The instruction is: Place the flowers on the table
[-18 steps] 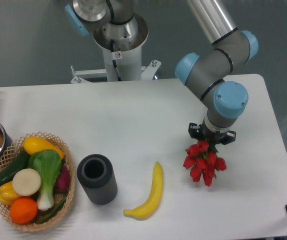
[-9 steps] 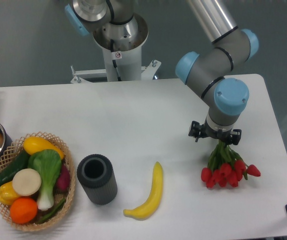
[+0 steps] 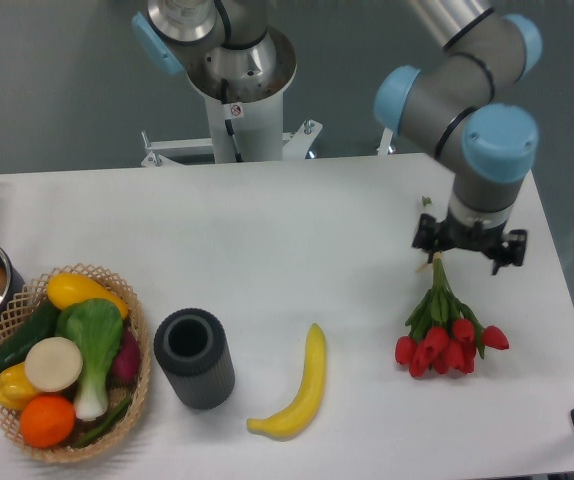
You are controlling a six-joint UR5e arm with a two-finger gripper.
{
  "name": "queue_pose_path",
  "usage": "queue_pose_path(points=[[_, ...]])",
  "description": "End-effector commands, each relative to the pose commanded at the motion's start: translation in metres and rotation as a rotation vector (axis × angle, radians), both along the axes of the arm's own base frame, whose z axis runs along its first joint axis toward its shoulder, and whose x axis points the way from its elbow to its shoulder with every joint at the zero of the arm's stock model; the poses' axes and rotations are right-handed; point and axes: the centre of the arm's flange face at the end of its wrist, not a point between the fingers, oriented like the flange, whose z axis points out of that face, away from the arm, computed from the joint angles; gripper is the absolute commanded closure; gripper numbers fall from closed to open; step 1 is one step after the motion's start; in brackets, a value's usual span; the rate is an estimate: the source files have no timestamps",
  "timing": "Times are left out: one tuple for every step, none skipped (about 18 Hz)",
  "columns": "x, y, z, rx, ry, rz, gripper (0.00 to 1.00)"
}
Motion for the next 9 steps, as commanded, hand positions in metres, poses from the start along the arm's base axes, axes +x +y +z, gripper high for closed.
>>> queue_pose_path(points=[[-0.004,-0.01,-0.001,-0.008,-0.007,-0.057,0.0],[-0.004,-0.013,-0.002,-0.01,-0.014,-0.106,0.0],[-0.005,-0.019,0.004,-0.012,-0.011,-0.14,0.0],[-0.007,-0.031,0.008,-0.012,-0.013,-0.162,0.0],[-0.01,-0.043,0.011,0.007,-0.025,-0.188,0.0],[-0.013,-0.054,0.016,0.04,-0.033,-0.22,0.0],[-0.016,-0.066,0.018,0.066,-0.037,-0.248,0.0],[-0.019,-0.075,0.02,0.079,-0.034,-0.272,0.0],[-0.019,-0.082,0.023,0.084,-0.029,-0.277,0.0]])
